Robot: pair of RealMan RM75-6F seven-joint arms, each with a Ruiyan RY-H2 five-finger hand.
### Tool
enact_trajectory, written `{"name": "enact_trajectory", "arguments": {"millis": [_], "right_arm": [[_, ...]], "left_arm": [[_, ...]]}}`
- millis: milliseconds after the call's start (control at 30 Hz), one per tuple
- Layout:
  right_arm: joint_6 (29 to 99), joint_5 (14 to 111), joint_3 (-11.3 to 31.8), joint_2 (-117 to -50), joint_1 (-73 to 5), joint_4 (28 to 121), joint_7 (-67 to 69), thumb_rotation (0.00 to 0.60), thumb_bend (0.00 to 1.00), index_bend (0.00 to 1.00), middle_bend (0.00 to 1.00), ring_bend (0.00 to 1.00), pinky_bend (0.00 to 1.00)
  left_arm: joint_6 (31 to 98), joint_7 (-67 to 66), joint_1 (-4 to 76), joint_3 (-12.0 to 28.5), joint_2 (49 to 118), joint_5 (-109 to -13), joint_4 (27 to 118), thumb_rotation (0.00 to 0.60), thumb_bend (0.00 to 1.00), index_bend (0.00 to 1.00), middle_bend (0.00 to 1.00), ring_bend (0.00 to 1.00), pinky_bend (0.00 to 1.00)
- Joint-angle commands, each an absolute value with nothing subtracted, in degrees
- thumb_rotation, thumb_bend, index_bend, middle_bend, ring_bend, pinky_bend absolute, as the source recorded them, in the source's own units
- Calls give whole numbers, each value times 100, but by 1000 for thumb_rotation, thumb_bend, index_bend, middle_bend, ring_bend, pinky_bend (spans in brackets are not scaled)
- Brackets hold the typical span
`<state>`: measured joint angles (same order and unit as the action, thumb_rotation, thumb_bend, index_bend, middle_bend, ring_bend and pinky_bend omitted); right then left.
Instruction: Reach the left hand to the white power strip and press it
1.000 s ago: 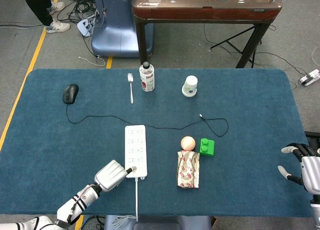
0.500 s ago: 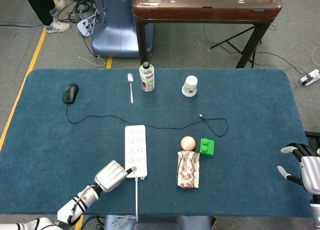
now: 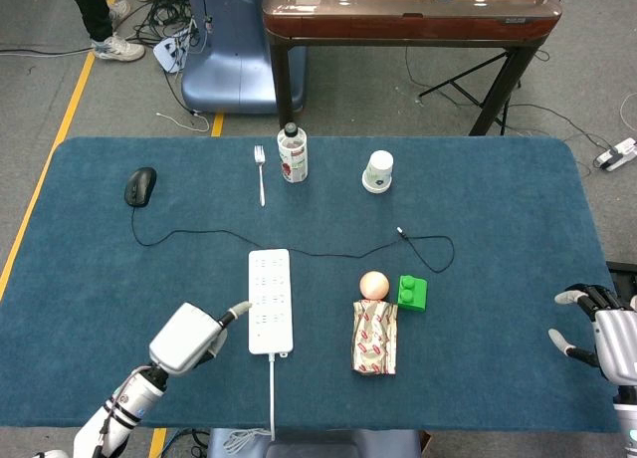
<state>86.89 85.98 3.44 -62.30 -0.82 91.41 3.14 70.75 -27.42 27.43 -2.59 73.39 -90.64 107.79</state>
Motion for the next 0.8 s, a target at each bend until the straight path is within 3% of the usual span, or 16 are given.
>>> {"name": "enact_trajectory", "arguments": {"millis": [33, 200, 367, 567, 800], "right_arm": [[8716, 8635, 346, -6198, -87, 9200, 276, 600, 167, 398, 334, 256, 404], [8790, 8682, 349, -6119, -69, 9323, 198, 600, 166, 398, 334, 256, 405], [8808, 8679, 363, -6048, -69, 9444, 124, 600, 167, 398, 334, 256, 405], [8825, 8708, 360, -6001, -72, 9589, 46, 600, 167, 398, 334, 256, 405], [8946, 8791, 348, -5838, -22, 9813, -40, 600, 167, 398, 334, 256, 405]], "left_arm": [[7568, -2520, 2390, -123, 6966, -8837, 11061, 600, 681, 175, 872, 851, 1000], [8037, -2124, 2026, -55, 6599, -8622, 11009, 600, 679, 168, 739, 707, 950], [8303, -1886, 1699, -14, 6364, -8278, 10746, 600, 680, 183, 624, 637, 876], [8565, -2039, 1333, -37, 6252, -7952, 10496, 600, 680, 251, 548, 550, 740], [8849, -1771, 995, -92, 6245, -8055, 10302, 600, 679, 287, 533, 535, 721]]}}
